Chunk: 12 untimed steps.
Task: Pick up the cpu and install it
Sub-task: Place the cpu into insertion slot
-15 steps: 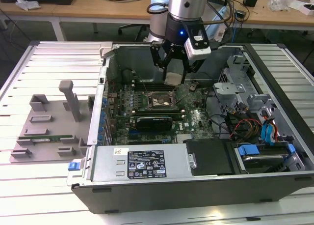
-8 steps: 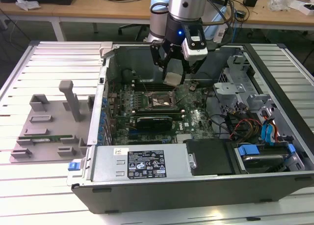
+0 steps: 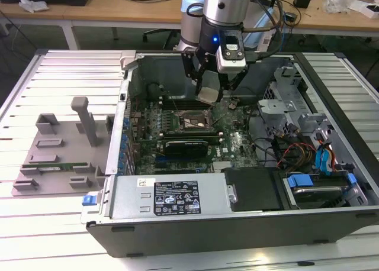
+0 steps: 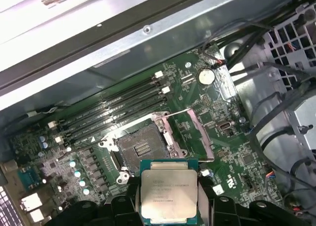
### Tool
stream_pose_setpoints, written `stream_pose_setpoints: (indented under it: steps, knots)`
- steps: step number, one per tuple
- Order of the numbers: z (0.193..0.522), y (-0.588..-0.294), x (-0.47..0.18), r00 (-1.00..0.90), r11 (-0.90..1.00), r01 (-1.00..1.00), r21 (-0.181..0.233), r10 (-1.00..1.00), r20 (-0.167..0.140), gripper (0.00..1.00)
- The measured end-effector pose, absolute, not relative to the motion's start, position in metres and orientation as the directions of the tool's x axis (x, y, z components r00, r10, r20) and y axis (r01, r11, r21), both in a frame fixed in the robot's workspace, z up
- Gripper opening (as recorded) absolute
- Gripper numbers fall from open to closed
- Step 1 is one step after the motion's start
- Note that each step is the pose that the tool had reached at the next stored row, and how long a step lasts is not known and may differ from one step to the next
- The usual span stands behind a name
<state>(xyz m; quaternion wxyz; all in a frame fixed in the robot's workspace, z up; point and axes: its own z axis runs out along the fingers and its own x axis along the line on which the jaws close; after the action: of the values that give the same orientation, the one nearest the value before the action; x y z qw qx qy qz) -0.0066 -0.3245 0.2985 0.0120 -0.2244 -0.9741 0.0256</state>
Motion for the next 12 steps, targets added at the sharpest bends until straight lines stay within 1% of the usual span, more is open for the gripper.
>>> stream_pose_setpoints:
  steps: [12]
  knots:
    - [0.2973,-0.3245,-0.0066,-0.849,0.848,0.526,-0.057,0.528,0.011,0.55]
